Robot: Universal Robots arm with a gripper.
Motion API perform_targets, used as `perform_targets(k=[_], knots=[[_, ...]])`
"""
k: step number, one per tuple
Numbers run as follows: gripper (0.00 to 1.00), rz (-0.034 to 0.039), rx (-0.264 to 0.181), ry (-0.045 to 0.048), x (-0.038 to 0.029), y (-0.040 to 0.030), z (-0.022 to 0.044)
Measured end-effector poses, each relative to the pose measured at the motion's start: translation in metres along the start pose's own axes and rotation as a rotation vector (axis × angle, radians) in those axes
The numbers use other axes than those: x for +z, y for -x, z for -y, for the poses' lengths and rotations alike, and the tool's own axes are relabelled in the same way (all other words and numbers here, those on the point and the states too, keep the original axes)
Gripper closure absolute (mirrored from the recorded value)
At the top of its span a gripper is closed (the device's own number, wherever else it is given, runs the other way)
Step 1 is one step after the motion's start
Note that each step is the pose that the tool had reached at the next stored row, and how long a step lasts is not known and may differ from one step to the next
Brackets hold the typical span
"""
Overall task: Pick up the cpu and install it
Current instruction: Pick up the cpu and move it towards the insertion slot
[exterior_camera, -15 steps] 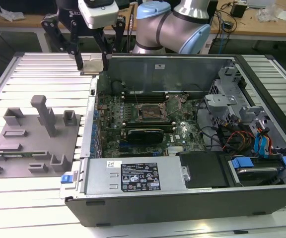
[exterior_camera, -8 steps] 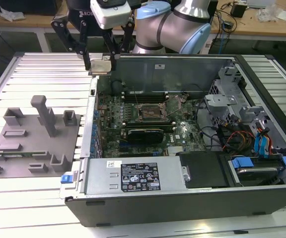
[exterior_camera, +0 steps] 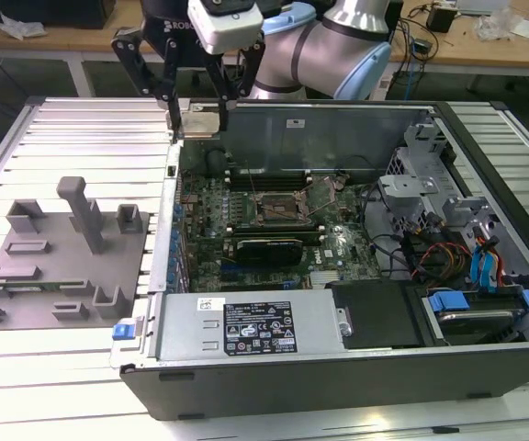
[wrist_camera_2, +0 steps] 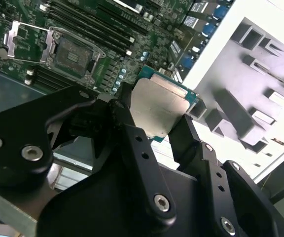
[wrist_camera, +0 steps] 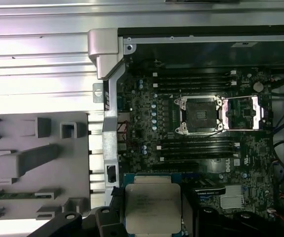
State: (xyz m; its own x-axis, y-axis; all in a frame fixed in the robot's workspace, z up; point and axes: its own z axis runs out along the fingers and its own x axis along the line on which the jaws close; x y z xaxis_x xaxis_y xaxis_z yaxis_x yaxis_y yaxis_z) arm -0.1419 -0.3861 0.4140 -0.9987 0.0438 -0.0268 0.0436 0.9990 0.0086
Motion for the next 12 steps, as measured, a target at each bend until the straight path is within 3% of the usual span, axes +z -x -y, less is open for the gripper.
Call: perform_targets(k=[12], knots=[[0.45, 0.0001, 0.000, 0.0001, 0.0008, 0.0265, -0.0012]])
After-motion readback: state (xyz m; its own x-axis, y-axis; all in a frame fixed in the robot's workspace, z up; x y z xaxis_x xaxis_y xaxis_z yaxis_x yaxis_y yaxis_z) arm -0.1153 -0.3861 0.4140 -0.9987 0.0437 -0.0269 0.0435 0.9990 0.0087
